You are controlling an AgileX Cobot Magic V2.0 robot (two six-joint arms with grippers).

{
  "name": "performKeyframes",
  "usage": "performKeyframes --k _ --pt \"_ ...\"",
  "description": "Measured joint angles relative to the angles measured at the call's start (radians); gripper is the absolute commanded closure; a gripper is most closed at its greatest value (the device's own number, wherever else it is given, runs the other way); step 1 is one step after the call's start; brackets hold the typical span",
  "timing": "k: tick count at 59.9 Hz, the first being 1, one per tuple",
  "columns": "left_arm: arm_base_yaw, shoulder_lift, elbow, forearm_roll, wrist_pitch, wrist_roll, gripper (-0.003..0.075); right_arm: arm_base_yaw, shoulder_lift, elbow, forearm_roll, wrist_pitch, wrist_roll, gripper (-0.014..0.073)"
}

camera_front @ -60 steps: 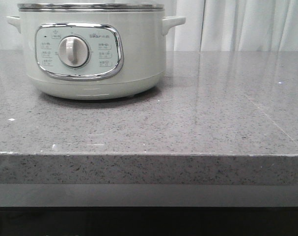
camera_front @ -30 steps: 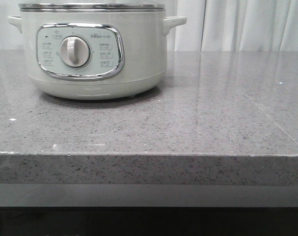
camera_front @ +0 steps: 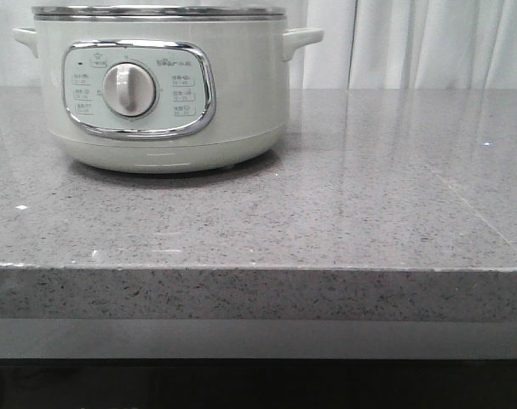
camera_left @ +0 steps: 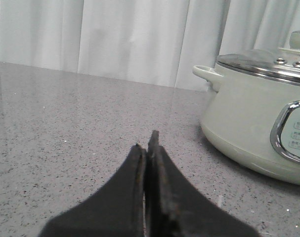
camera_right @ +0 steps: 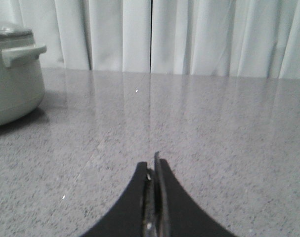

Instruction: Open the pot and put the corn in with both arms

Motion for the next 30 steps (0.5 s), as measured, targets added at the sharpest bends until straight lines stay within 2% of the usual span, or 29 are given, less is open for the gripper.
performKeyframes --k 30 --pt "0.0 0.0 0.0 0.0 -0.002 0.0 0.0741 -0.044 0.0 0.0 -0.074 -0.006 0.092 0.0662"
